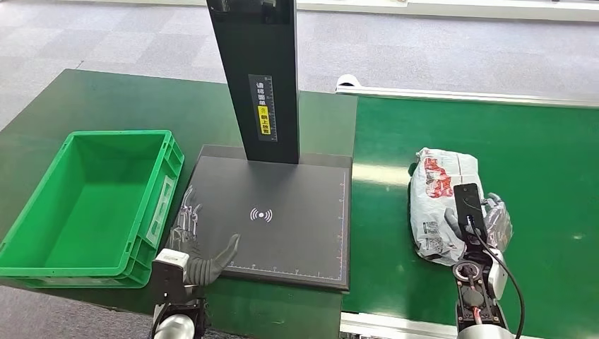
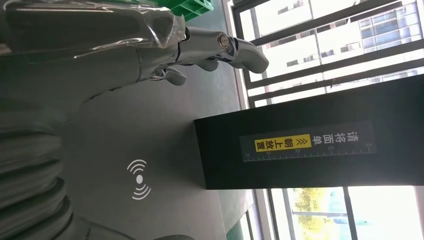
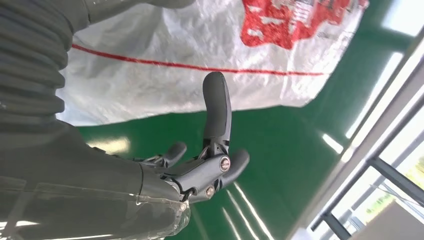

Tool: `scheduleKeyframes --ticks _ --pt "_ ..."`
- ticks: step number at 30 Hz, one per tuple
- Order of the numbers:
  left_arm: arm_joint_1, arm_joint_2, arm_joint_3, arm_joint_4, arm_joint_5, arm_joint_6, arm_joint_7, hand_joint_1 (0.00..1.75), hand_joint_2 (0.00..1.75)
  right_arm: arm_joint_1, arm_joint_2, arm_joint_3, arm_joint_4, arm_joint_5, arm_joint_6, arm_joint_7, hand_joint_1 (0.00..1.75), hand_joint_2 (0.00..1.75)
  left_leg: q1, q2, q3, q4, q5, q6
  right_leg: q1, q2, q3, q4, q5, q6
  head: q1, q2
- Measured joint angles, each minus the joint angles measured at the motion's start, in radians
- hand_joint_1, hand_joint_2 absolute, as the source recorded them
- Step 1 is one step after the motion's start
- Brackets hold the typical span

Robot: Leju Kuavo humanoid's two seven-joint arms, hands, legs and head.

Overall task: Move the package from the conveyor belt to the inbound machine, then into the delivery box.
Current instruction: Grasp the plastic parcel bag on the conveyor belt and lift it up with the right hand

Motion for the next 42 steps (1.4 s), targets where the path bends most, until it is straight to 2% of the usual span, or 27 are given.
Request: scheduleKeyframes --ticks 3,6,12,17,21,22,25,26,29,34,42 --pt "0.002 0.000 0.000 -0.002 -0.001 0.001 -0.001 0.00 1.75 0.000 0.000 0.000 -0.012 -0.004 -0.015 -0.014 0.00 1.75 0.000 0.000 0.000 0.000 0.000 0.000 0.000 0.000 0.000 0.000 0.000 0.000 0.000 0.000" --pt "0.001 -0.001 0.000 -0.003 -0.005 -0.003 -0.002 0.00 1.75 -0.001 -0.003 -0.003 -0.012 -0.007 0.014 0.007 0.00 1.75 0.000 0.000 0.000 0.000 0.000 0.000 0.000 0.000 0.000 0.000 0.000 0.000 0.000 0.000" --pt "-0.006 -0.001 -0.001 0.000 -0.007 -0.014 -0.002 0.00 1.75 -0.022 -0.025 -0.012 0.059 -0.015 0.131 0.026 0.00 1.75 0.000 0.000 0.000 0.000 0.000 0.000 0.000 0.000 0.000 0.000 0.000 0.000 0.000 0.000" --pt "-0.022 0.001 -0.005 0.017 0.004 -0.022 -0.008 0.00 1.75 -0.060 -0.042 -0.012 0.172 0.002 0.268 0.085 0.00 1.75 0.000 0.000 0.000 0.000 0.000 0.000 0.000 0.000 0.000 0.000 0.000 0.000 0.000 0.000" --pt "-0.038 0.003 -0.005 0.030 0.010 -0.023 -0.009 0.00 1.75 -0.098 -0.050 -0.011 0.254 0.030 0.335 0.132 0.00 1.75 0.000 0.000 0.000 0.000 0.000 0.000 0.000 0.000 0.000 0.000 0.000 0.000 0.000 0.000" --pt "-0.042 0.003 -0.005 0.033 0.011 -0.023 -0.008 0.00 1.75 -0.109 -0.052 -0.009 0.272 0.039 0.344 0.145 0.37 1.75 0.000 0.001 0.000 0.000 0.000 0.000 0.000 0.000 0.000 0.000 0.000 0.000 0.000 0.000" --pt "-0.051 0.004 -0.005 0.038 0.012 -0.023 -0.003 0.00 1.75 -0.135 -0.056 0.000 0.311 0.061 0.358 0.172 1.68 1.75 0.000 0.001 0.000 0.000 0.000 0.000 0.000 0.000 0.000 0.000 0.000 0.000 0.000 0.000" --pt "-0.052 0.004 -0.005 0.038 0.012 -0.023 -0.001 0.00 1.75 -0.140 -0.056 0.003 0.318 0.066 0.360 0.175 1.75 1.75 0.000 0.001 0.000 0.000 0.000 0.000 0.000 0.000 0.000 0.000 0.000 0.000 0.000 0.000" --pt "-0.053 0.004 -0.004 0.038 0.012 -0.022 0.004 0.00 1.75 -0.152 -0.056 0.008 0.330 0.073 0.350 0.175 1.75 1.75 0.000 0.001 0.000 0.000 0.000 0.000 0.000 0.000 0.000 0.000 0.000 0.000 0.000 0.000" --pt "-0.035 0.005 -0.001 0.029 0.003 -0.012 0.009 0.00 1.75 -0.152 -0.046 0.008 0.317 0.065 0.259 0.129 1.75 1.75 0.000 0.000 0.000 0.000 0.000 0.000 0.000 0.000 0.000 0.000 0.000 0.000 0.000 0.000" --pt "0.004 0.005 0.010 -0.005 -0.010 0.001 0.010 0.00 1.75 -0.096 0.000 0.014 0.104 0.074 0.106 0.083 1.75 1.75 0.000 0.000 -0.001 0.000 0.000 0.000 0.000 0.000 0.000 0.000 0.000 0.000 0.000 0.000"
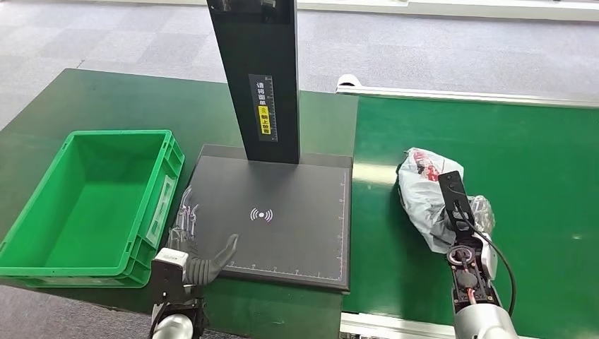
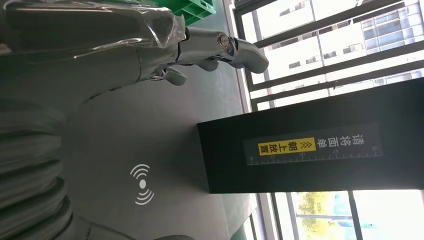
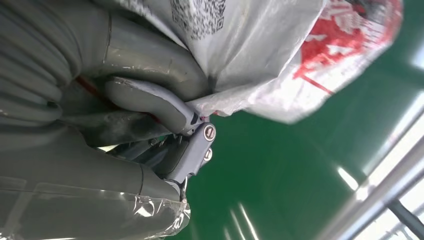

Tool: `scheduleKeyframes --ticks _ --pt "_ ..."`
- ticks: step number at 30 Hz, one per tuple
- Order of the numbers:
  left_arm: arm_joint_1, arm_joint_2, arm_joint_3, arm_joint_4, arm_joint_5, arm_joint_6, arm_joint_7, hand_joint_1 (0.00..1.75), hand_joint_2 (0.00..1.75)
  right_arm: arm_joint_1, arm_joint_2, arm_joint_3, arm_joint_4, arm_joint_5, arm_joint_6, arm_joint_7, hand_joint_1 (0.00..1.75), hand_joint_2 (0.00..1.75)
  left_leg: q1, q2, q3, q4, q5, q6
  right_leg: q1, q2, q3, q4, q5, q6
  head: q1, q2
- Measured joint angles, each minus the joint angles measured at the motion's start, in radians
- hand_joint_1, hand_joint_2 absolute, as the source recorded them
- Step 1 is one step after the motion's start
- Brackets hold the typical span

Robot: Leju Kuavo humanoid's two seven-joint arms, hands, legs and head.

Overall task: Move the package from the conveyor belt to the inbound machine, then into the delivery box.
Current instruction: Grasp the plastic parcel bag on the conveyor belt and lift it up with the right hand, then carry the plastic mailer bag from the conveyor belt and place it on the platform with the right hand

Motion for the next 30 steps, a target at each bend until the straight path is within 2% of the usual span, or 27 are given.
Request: scheduleKeyframes --ticks 4,8,13,18,25,26,29,30 --pt "0.013 0.000 0.011 -0.018 -0.008 0.013 0.000 0.00 1.75 0.070 0.030 0.027 -0.198 0.013 -0.059 -0.017 1.75 1.75 0.000 0.000 0.000 0.000 0.000 0.000 0.000 0.000 0.000 0.000 0.000 0.000 0.000 0.000" --pt "0.023 0.001 0.028 -0.041 -0.012 0.022 -0.001 0.00 1.75 0.149 0.055 0.076 -0.417 -0.045 -0.060 -0.067 1.75 1.75 0.000 0.000 0.000 0.000 0.000 0.000 0.000 0.000 0.000 0.000 0.000 0.000 0.000 0.000" --pt "0.026 0.008 0.060 -0.057 -0.023 0.034 -0.014 0.00 1.75 0.237 0.084 0.193 -0.627 -0.156 0.051 -0.123 1.75 1.75 0.000 0.001 0.000 -0.001 0.000 0.000 0.001 0.001 0.000 0.000 0.000 0.000 0.000 0.000" --pt "-0.003 0.012 0.091 -0.057 -0.023 0.040 -0.020 0.00 1.75 0.259 0.123 0.366 -0.670 -0.250 0.211 -0.130 1.75 1.75 0.001 0.002 0.001 -0.001 0.000 -0.001 0.001 0.001 0.000 0.000 0.000 0.000 0.000 0.000" --pt "-0.059 0.017 0.128 -0.048 -0.027 0.059 -0.005 0.00 1.75 0.231 0.198 0.590 -0.595 -0.347 0.297 -0.124 1.75 1.75 0.001 0.002 0.000 -0.001 0.001 -0.001 0.002 0.001 0.000 0.001 0.000 0.000 0.000 0.000" --pt "-0.060 0.018 0.132 -0.048 -0.028 0.062 -0.004 0.00 1.75 0.228 0.207 0.612 -0.584 -0.352 0.302 -0.123 1.68 1.75 0.001 0.002 0.000 -0.001 0.001 -0.001 0.002 0.001 0.000 0.001 0.000 0.000 0.000 0.000" --pt "-0.060 0.020 0.143 -0.048 -0.030 0.068 -0.001 0.00 1.75 0.217 0.223 0.663 -0.557 -0.365 0.314 -0.112 0.40 1.75 0.001 0.001 0.000 -0.001 0.001 -0.001 0.002 0.001 -0.001 0.001 0.000 0.000 0.000 0.000" --pt "-0.060 0.020 0.147 -0.048 -0.031 0.070 0.001 0.00 1.75 0.212 0.226 0.676 -0.548 -0.368 0.315 -0.104 0.03 1.75 0.001 0.001 -0.001 -0.001 0.001 -0.001 0.002 0.001 -0.001 0.001 0.000 0.000 0.000 0.000"
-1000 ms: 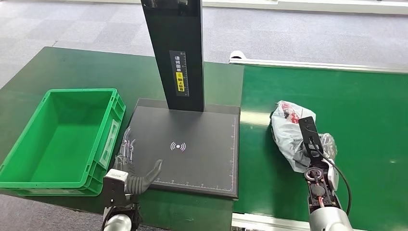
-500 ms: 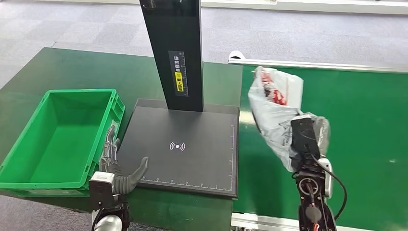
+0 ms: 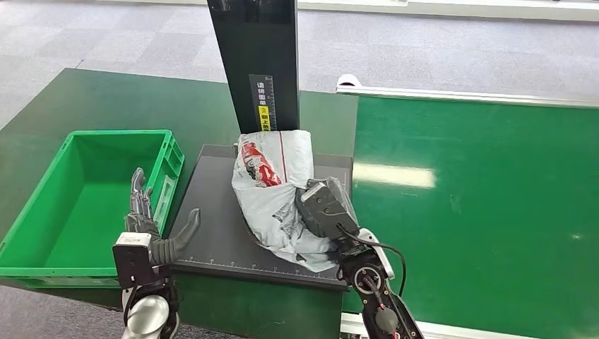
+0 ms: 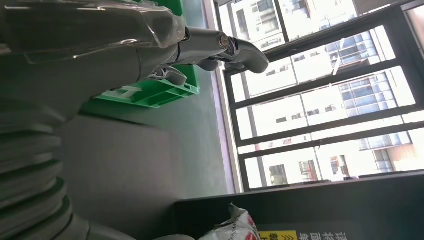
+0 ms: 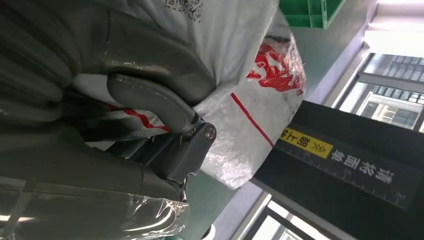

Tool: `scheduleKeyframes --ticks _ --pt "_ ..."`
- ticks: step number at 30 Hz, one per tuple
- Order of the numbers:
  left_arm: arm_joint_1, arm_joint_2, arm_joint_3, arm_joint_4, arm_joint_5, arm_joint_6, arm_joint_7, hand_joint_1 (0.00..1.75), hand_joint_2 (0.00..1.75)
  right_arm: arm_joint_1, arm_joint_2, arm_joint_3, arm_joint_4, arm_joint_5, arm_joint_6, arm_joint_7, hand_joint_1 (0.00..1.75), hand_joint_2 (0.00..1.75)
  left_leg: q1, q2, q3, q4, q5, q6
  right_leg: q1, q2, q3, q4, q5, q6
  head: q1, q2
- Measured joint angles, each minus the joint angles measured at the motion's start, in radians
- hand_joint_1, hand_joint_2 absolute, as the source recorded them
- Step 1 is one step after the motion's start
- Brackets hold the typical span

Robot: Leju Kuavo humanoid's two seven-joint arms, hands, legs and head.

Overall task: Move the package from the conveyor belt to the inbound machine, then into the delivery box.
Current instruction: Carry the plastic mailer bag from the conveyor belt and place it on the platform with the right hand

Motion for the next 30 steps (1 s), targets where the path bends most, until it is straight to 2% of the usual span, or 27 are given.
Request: scheduleKeyframes --ticks 3,7,11,15,19,24,30 --pt "0.000 0.002 0.009 0.000 -0.004 0.006 0.004 0.00 1.75 -0.014 0.005 0.032 0.022 -0.003 -0.002 0.025 0.00 1.75 0.000 0.000 0.000 0.000 0.000 0.000 0.000 0.000 0.000 0.000 0.000 0.000 0.000 0.000" --pt "0.004 0.003 0.019 -0.001 -0.008 0.011 0.009 0.00 1.75 -0.020 0.004 0.042 0.033 -0.007 -0.036 0.033 0.00 0.00 0.000 -0.001 0.000 0.000 0.000 0.000 0.000 -0.001 0.000 0.000 0.000 0.000 0.000 0.000" --pt "0.012 0.002 0.024 -0.005 -0.013 0.009 0.013 0.00 1.75 -0.020 -0.002 0.039 0.030 -0.019 -0.084 0.011 0.00 0.00 0.000 0.000 0.001 0.000 0.000 0.000 0.000 0.000 0.000 0.000 0.000 0.000 0.000 0.000" --pt "0.021 -0.001 0.026 -0.011 -0.032 -0.014 0.027 0.00 1.75 -0.006 -0.009 0.021 -0.013 -0.080 -0.137 -0.083 0.00 0.00 0.000 -0.001 0.001 0.000 0.000 0.000 0.000 0.000 0.000 0.000 0.000 0.000 0.000 0.000" --pt "0.021 -0.004 0.014 -0.011 -0.068 -0.065 0.056 0.00 1.75 0.023 -0.015 -0.011 -0.100 -0.166 -0.209 -0.228 0.00 1.75 0.000 -0.001 0.001 0.001 0.000 0.000 0.000 0.000 0.000 0.000 0.000 0.000 0.000 0.000" --pt "0.011 -0.004 -0.043 0.041 -0.215 -0.198 0.184 0.00 1.75 0.078 -0.024 -0.071 -0.266 -0.235 -0.356 -0.374 0.00 1.75 -0.001 -0.001 0.001 0.001 0.000 0.000 -0.001 0.000 0.000 -0.001 0.000 0.000 0.000 0.000" --pt "-0.024 -0.015 -0.120 0.200 -0.372 -0.294 0.271 0.00 1.75 0.134 -0.026 -0.147 -0.431 -0.253 -0.414 -0.418 0.00 1.75 -0.001 0.001 0.001 0.001 -0.001 0.001 -0.001 0.001 0.000 -0.001 0.000 0.000 0.000 0.000"
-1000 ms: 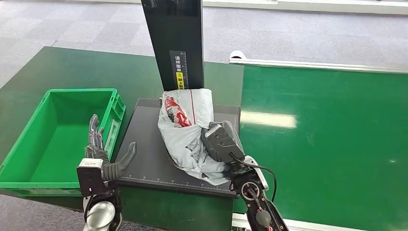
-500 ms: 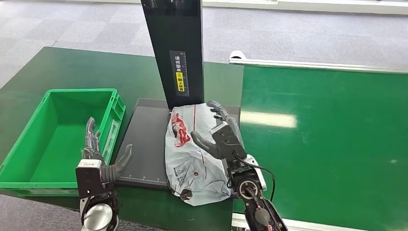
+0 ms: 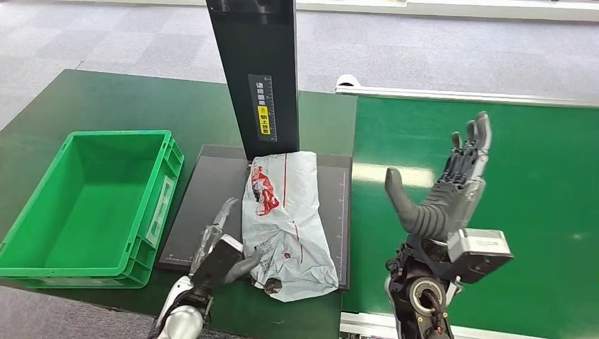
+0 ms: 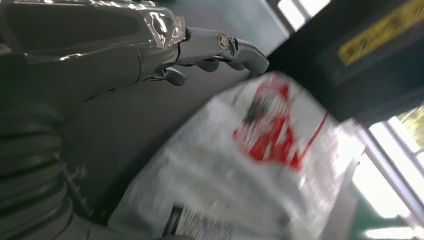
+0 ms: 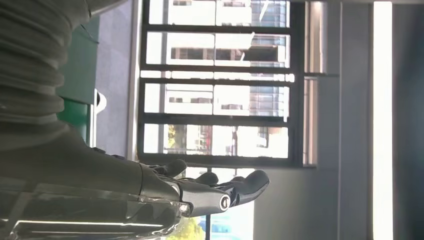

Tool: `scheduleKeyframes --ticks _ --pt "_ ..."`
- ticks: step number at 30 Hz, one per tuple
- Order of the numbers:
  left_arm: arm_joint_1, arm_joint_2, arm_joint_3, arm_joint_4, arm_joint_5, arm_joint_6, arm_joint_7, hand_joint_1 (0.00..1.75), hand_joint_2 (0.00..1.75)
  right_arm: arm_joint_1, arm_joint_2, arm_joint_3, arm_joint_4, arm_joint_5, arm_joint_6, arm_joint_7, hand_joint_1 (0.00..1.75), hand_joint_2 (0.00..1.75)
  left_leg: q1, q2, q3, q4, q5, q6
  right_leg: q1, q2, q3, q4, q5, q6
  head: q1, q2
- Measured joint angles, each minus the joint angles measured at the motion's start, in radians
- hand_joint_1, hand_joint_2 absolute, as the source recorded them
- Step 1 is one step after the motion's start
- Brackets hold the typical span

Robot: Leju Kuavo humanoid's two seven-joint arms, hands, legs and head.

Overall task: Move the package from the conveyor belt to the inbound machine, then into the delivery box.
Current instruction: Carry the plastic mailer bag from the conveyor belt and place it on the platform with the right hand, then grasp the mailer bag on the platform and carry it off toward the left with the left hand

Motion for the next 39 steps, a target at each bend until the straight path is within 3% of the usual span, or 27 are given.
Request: scheduleKeyframes --ticks 4,8,17,27,32,39 --pt "-0.040 -0.017 -0.038 0.126 -0.082 -0.019 0.047 0.03 1.75 0.014 0.002 -0.030 -0.046 -0.002 0.008 -0.001 0.00 1.75 0.000 0.000 0.000 0.000 0.000 0.000 0.000 0.000 0.000 0.000 0.000 0.000 0.000 0.000" --pt "-0.093 -0.035 -0.067 0.242 -0.141 -0.015 0.068 1.71 1.75 0.018 0.007 -0.048 -0.059 -0.009 0.034 0.004 0.00 1.75 0.000 -0.003 0.002 0.000 0.000 0.000 0.000 -0.003 0.004 0.000 0.000 0.000 0.000 0.000" --pt "-0.159 -0.052 -0.072 0.332 -0.125 -0.016 0.042 1.73 1.75 0.018 0.019 -0.074 -0.059 0.003 0.064 0.031 0.00 1.75 0.000 -0.006 0.008 0.000 0.000 0.001 -0.001 -0.007 0.014 0.000 -0.001 0.001 0.000 0.000" --pt "-0.132 -0.052 -0.047 0.283 0.002 0.020 -0.049 1.75 1.75 0.026 0.023 -0.090 -0.062 0.018 0.069 0.047 0.00 1.75 0.000 -0.005 0.007 0.000 0.000 0.001 0.000 -0.005 0.010 0.000 -0.001 0.001 0.000 0.000" --pt "-0.071 -0.039 -0.031 0.134 0.099 0.077 -0.112 1.75 1.75 0.032 0.023 -0.096 -0.065 0.021 0.067 0.047 0.00 1.75 0.000 -0.004 0.003 0.000 0.000 0.001 0.000 -0.004 0.005 0.000 -0.001 0.001 0.000 0.000" --pt "-0.010 0.010 0.025 -0.245 0.174 0.202 -0.191 1.75 1.75 0.042 0.023 -0.102 -0.063 0.026 0.059 0.042 0.00 1.75 0.000 -0.004 0.000 0.000 0.000 0.001 0.000 -0.004 0.003 0.000 -0.001 0.001 0.000 0.000"
